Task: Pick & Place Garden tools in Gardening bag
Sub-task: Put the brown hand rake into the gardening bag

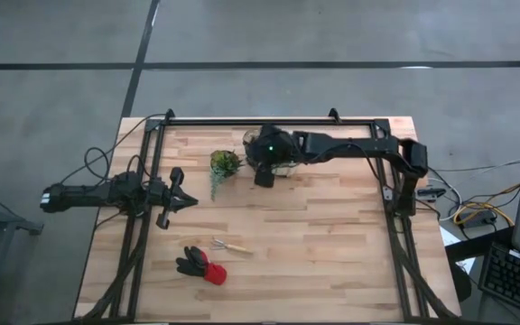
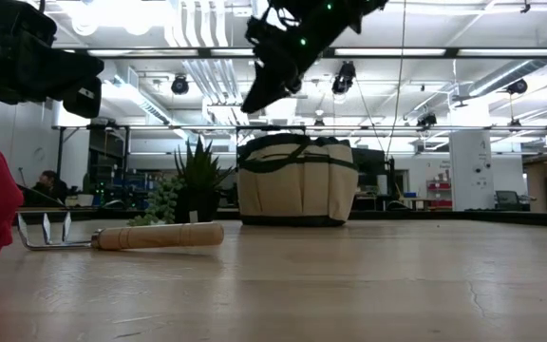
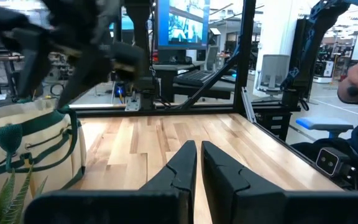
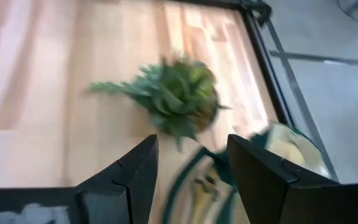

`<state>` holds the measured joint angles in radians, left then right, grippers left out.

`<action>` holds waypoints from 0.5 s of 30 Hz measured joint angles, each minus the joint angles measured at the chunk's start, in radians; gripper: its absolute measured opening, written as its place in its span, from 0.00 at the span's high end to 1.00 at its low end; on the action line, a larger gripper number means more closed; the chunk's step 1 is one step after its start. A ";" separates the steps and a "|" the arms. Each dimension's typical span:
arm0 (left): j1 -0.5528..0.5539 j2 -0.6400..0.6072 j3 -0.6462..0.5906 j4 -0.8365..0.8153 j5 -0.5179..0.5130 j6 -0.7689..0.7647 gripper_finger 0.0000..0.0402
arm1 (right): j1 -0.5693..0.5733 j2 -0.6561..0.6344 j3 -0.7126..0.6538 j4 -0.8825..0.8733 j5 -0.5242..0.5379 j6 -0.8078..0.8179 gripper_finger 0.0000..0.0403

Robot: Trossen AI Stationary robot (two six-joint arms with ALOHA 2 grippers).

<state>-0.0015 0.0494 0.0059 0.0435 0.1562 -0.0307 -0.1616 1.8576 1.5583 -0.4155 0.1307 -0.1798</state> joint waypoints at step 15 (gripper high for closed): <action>0.000 0.000 0.000 0.000 0.000 0.000 0.93 | 0.224 -0.002 -0.025 0.004 -0.002 0.007 0.54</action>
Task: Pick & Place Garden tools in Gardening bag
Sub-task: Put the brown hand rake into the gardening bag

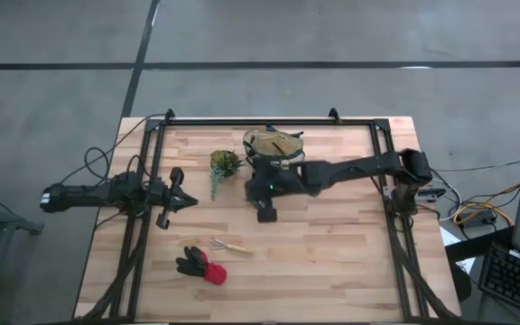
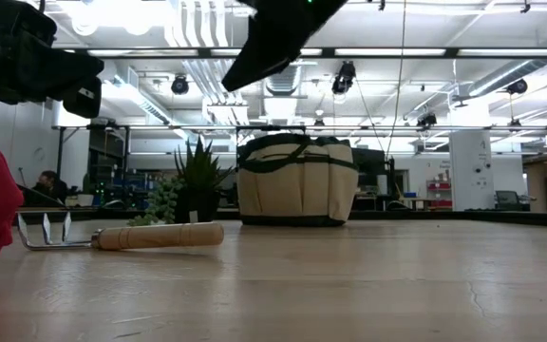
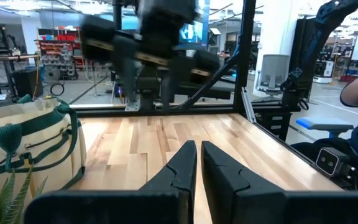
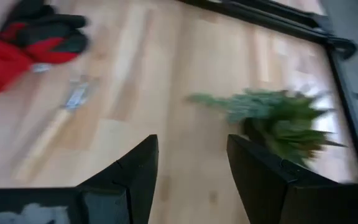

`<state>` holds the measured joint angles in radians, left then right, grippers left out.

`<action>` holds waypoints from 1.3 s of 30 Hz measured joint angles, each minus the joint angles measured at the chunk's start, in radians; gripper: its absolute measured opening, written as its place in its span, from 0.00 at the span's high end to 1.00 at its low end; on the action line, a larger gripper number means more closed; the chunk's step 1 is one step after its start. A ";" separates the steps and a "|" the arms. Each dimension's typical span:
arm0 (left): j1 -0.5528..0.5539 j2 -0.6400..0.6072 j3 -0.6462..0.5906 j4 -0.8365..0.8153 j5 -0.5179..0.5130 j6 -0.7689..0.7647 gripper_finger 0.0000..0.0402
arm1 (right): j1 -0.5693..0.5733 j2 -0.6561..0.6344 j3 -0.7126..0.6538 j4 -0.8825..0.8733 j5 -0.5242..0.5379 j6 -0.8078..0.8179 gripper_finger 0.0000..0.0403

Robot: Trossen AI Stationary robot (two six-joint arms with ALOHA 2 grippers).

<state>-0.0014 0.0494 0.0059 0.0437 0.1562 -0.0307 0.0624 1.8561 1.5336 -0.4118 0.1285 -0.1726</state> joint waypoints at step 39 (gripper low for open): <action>0.000 0.000 0.000 0.000 0.000 0.000 0.93 | 0.253 0.257 -0.109 0.328 -0.006 0.286 0.56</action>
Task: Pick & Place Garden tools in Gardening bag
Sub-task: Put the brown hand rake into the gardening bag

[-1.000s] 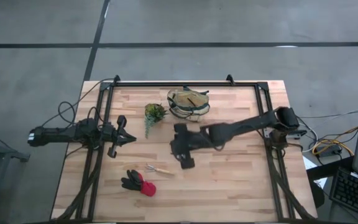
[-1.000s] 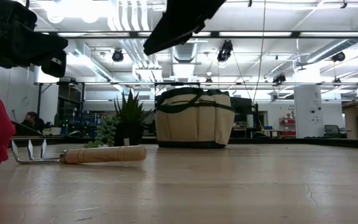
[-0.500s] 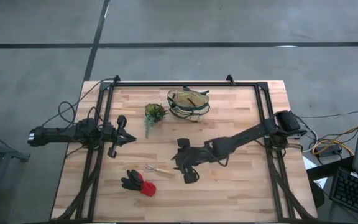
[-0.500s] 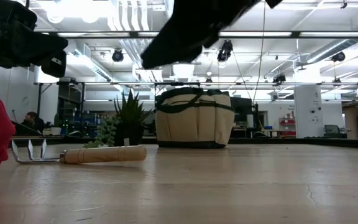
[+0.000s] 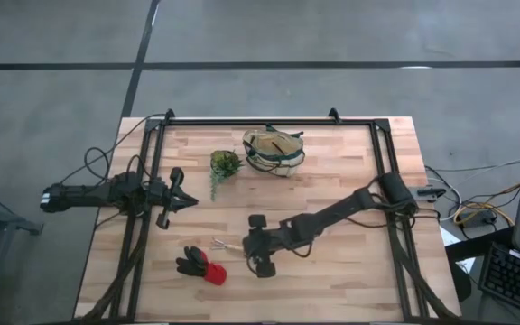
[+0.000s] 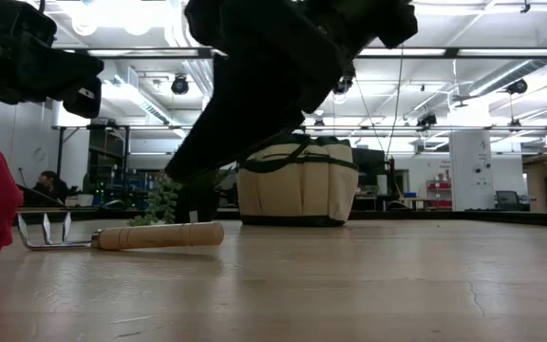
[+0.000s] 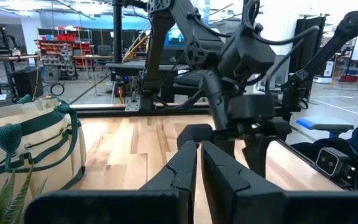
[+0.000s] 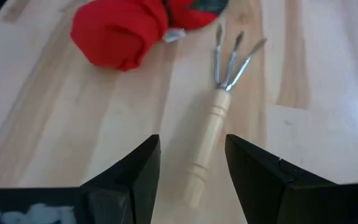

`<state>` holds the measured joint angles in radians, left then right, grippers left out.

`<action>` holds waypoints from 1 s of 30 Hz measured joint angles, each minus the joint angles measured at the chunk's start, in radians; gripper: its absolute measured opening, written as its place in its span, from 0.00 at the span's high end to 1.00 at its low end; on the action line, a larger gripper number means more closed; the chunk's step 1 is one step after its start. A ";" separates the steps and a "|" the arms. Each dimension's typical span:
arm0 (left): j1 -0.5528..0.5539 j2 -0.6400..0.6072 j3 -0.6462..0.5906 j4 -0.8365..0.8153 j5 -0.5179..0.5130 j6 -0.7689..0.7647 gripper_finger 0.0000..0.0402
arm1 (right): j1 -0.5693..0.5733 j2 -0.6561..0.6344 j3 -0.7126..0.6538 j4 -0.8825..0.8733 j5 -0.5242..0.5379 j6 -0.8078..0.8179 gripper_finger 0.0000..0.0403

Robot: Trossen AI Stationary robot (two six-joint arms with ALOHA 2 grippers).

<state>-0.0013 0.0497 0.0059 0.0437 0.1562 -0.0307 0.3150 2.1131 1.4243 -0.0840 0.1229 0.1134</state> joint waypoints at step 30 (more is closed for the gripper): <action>0.000 0.001 0.000 -0.001 0.000 0.000 0.93 | -0.003 0.084 0.022 -0.008 0.009 0.045 0.64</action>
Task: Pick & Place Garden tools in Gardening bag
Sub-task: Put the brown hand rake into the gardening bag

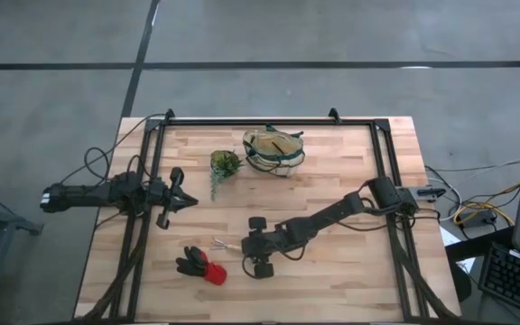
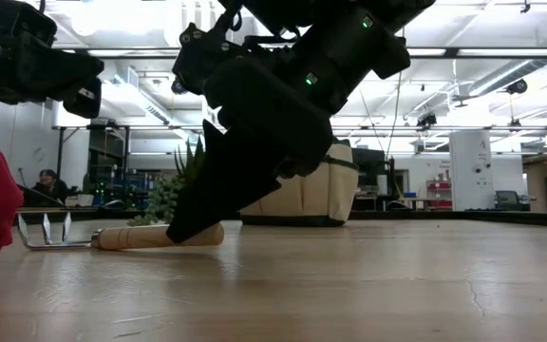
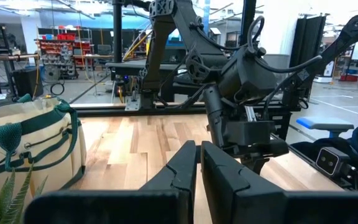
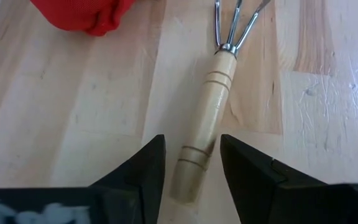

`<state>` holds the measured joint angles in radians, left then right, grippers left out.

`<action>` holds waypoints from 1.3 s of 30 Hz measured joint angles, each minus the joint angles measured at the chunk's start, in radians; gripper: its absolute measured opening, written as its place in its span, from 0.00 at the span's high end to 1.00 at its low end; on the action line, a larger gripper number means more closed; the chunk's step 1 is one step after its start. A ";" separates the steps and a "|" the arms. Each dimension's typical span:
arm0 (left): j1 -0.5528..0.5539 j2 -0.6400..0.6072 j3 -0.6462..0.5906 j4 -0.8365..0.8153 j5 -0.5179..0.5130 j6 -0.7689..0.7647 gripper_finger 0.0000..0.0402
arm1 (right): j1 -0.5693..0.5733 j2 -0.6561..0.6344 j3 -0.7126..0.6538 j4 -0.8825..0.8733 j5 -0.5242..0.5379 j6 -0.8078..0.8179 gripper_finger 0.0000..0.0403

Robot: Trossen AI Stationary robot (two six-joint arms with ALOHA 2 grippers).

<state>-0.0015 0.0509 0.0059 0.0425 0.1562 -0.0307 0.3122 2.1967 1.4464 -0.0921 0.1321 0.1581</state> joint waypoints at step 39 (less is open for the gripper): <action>0.000 0.000 0.000 -0.001 0.000 0.000 0.93 | -0.001 0.034 0.001 0.006 -0.001 0.015 0.80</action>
<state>-0.0014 0.0509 0.0059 0.0418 0.1562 -0.0307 0.3111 2.2311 1.4471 -0.0856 0.1314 0.1730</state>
